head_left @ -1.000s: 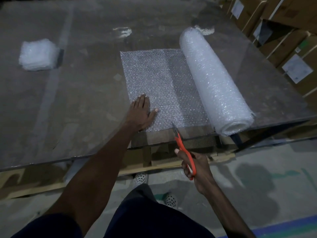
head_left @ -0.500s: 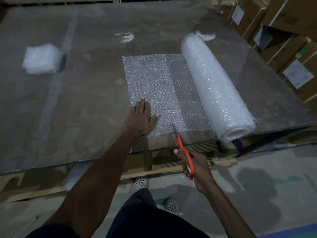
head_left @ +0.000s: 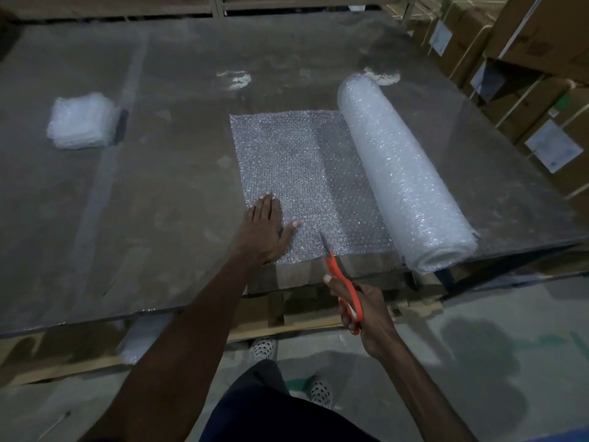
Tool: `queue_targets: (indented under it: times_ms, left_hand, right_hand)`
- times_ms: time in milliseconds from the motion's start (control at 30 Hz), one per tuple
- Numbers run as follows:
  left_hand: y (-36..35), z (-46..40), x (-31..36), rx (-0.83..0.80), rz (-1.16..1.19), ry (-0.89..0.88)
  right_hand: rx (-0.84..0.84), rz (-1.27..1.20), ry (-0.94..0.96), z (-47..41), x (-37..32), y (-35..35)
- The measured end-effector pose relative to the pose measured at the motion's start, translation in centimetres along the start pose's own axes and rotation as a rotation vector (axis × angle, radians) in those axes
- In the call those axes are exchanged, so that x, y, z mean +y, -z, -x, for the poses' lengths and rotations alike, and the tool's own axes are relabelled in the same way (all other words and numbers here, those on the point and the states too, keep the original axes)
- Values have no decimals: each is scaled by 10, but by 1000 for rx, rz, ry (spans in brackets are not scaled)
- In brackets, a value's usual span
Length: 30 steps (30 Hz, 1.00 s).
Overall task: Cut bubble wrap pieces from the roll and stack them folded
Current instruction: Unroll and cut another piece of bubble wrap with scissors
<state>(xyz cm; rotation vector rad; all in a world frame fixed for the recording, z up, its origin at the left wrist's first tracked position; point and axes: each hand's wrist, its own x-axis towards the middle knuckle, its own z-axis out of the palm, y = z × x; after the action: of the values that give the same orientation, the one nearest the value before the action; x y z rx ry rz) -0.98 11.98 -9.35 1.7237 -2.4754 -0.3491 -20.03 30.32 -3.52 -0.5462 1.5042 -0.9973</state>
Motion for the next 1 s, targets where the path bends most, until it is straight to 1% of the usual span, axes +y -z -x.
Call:
queue_targets:
  times_ms: [233, 467, 900, 1000]
  left_hand:
    - [0, 0, 0, -5, 34, 4]
    - [1, 1, 0, -2, 31, -5]
    - [3, 3, 1, -20, 31, -16]
    - [3, 4, 2, -21, 35, -14]
  right_hand:
    - [-44, 4, 29, -2, 2, 2]
    - [-2, -10, -12, -5, -4, -2]
    - [-23, -23, 15, -12, -3, -5]
    - [-10, -20, -3, -13, -5, -6]
